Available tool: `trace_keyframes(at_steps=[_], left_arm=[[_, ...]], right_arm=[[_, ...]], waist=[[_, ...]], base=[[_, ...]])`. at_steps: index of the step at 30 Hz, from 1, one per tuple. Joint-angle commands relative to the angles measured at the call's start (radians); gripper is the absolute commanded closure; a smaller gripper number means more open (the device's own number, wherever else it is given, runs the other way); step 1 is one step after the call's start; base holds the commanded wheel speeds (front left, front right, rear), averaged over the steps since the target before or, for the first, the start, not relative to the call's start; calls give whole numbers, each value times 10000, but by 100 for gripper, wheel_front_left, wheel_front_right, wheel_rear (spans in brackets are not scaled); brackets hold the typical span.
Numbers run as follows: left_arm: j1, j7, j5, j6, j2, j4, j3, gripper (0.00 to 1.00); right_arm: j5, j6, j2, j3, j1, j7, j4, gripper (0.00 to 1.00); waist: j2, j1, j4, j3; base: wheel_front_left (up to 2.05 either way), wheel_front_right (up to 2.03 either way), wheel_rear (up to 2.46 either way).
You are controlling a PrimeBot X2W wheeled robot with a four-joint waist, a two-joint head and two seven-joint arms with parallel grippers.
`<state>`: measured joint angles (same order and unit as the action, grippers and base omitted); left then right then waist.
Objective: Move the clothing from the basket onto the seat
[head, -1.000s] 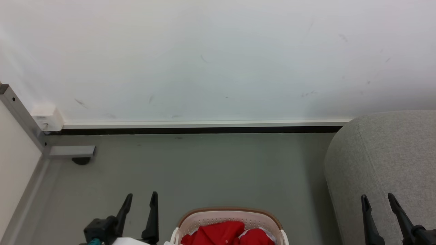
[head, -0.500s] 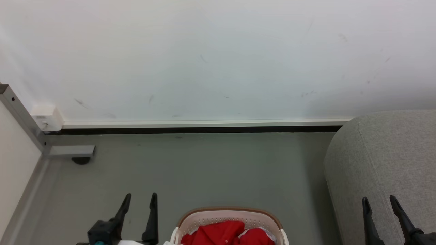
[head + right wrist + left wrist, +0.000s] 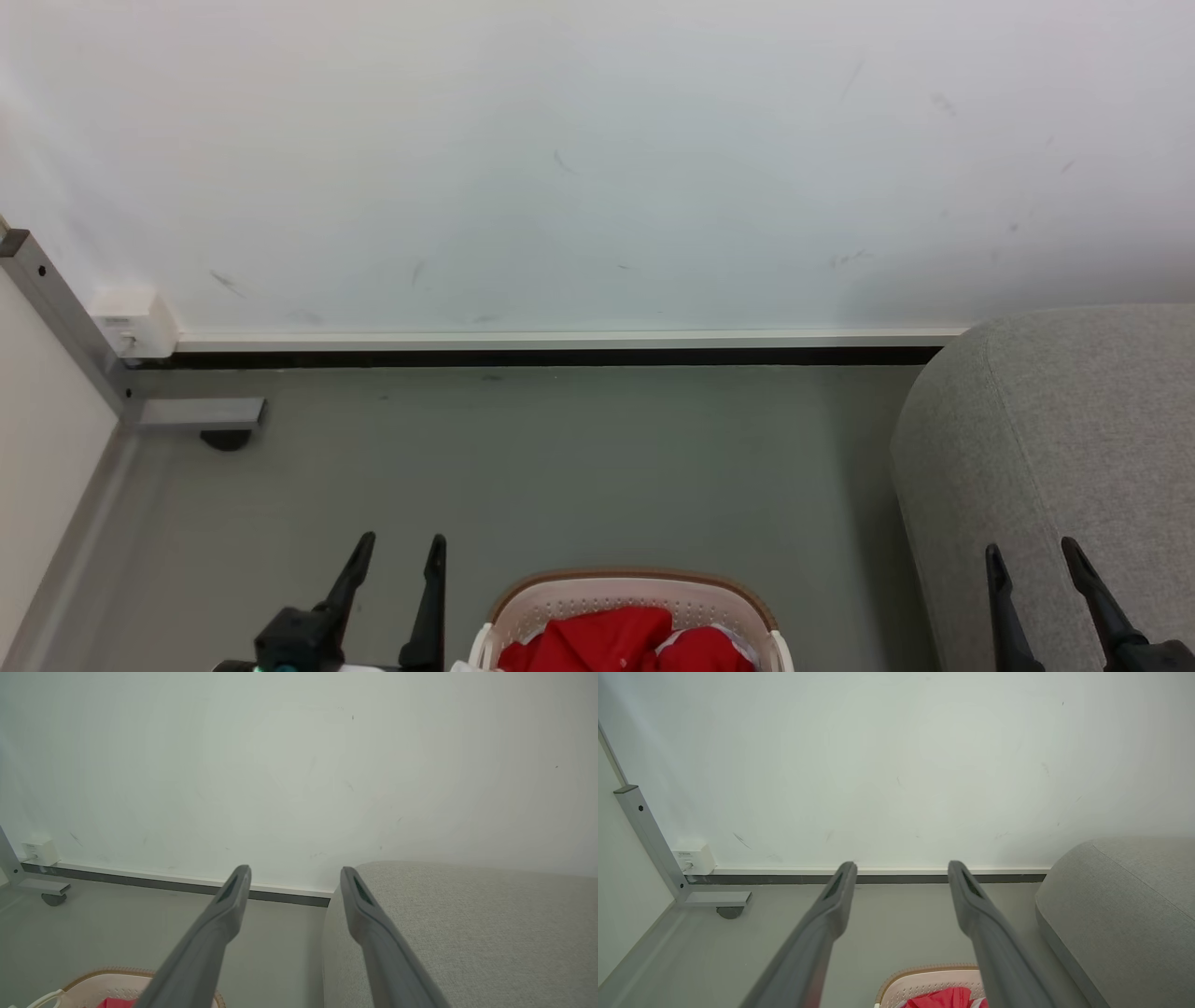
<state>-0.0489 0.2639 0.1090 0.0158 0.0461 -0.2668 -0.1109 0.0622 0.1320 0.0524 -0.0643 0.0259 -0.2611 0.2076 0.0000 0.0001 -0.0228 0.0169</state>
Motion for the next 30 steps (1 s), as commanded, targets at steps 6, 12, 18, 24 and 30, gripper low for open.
trace_keyframes(at_steps=[6,12,18,24,30], left_arm=[[78,11,156,23,76,-63,34,0],[86,11,209,-10,76,-73,21,0],[46,11,203,17,75,-68,38,0],[-61,11,146,94,72,-137,-79,0],[-583,9,-25,314,67,-578,-582,0]], right_arm=[[151,-24,-19,40,83,-32,9,0],[233,-24,-26,59,90,-32,29,0],[241,-24,-31,79,62,-32,22,0],[288,-24,-28,136,-176,-32,-42,0],[361,-24,-26,137,-494,-32,-266,0]], waist=[[0,-1,34,-10],[0,-1,79,-11],[0,-1,139,-73],[0,-1,359,-283],[0,-1,696,-1034]], base=[[0,0,0],[0,0,0],[0,0,0],[0,0,0],[0,0,0]])
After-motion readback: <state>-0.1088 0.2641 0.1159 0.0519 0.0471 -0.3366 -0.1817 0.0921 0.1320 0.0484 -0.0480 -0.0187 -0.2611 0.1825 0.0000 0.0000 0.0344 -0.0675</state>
